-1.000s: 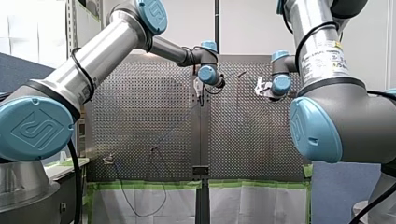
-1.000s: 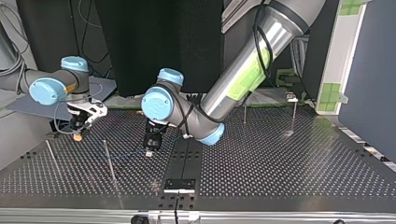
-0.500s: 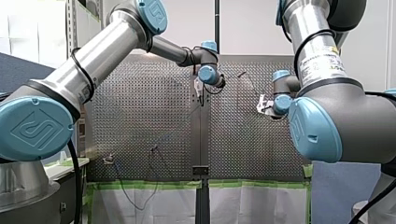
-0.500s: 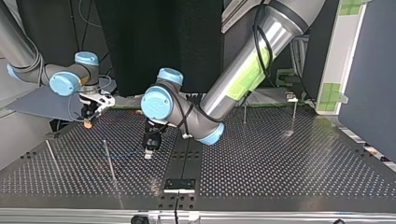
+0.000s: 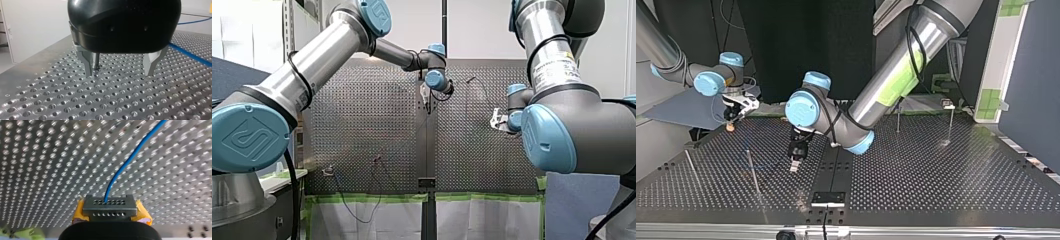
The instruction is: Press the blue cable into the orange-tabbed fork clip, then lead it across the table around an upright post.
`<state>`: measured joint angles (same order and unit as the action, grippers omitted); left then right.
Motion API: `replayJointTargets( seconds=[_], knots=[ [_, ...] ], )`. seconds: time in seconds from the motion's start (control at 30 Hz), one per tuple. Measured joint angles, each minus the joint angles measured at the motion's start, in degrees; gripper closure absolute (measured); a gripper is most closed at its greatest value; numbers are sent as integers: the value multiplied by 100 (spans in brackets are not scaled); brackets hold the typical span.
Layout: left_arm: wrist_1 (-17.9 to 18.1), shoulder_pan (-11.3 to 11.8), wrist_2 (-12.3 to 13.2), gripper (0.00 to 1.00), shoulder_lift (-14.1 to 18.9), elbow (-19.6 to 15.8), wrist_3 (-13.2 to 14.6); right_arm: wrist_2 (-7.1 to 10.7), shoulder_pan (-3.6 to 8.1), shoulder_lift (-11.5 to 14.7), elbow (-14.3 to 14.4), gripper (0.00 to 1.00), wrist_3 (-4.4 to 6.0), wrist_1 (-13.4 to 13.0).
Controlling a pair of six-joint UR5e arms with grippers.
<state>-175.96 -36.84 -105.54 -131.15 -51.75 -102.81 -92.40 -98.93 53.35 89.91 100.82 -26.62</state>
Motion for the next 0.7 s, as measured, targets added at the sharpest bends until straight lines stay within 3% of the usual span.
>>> replayJointTargets(
  seconds=[0.27,0.53,0.7],
  knots=[
    [-67,27,-33,1,0,0,-68,-6,166,-459,5,100,-118,-188],
    [-84,50,-157,1,-1,0,-146,-10,330,-939,6,100,23,-554],
    [-79,66,-245,1,-1,0,-164,-27,426,-1213,6,100,-4,-764]
  ],
)
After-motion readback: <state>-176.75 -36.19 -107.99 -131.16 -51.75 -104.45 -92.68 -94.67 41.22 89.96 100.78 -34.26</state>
